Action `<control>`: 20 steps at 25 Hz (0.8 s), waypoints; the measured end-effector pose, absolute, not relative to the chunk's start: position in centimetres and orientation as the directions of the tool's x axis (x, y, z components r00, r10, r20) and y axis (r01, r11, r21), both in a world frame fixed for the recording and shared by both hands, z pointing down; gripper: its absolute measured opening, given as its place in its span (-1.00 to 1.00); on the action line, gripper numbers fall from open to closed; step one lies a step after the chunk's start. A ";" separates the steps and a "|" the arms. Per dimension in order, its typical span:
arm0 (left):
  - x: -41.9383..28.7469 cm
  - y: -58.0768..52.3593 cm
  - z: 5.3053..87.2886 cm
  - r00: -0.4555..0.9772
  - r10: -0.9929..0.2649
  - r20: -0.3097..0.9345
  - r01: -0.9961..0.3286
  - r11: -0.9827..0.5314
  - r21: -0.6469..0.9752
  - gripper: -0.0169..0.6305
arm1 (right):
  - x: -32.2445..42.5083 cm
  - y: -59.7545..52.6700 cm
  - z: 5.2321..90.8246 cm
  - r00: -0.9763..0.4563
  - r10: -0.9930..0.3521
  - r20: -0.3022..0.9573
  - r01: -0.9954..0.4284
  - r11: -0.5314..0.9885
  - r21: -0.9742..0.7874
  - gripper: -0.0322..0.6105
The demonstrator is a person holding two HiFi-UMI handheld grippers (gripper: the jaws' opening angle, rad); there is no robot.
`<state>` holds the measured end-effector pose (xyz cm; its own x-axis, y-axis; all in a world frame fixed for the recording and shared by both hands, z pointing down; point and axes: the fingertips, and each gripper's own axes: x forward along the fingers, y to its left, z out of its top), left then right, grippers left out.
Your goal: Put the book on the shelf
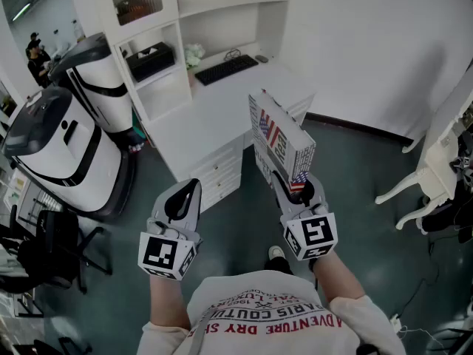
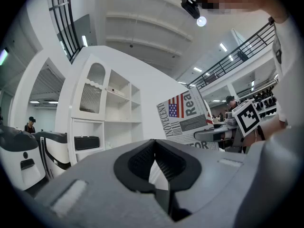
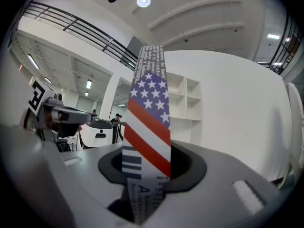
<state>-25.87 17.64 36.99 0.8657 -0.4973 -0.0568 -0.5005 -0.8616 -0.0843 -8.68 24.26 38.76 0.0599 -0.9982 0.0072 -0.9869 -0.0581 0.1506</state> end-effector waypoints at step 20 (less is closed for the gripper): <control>-23.9 13.7 38.6 0.863 -0.504 -0.040 -0.505 -0.861 -0.057 -0.93 | -6.6 20.3 39.7 0.054 -0.999 -0.007 -0.990 -0.054 0.129 -0.43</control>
<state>-23.86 13.71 38.56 0.8628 -0.5039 -0.0401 -0.5054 -0.8610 -0.0565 -6.59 20.29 39.69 0.0539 -0.9985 -0.0065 -0.9902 -0.0543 0.1288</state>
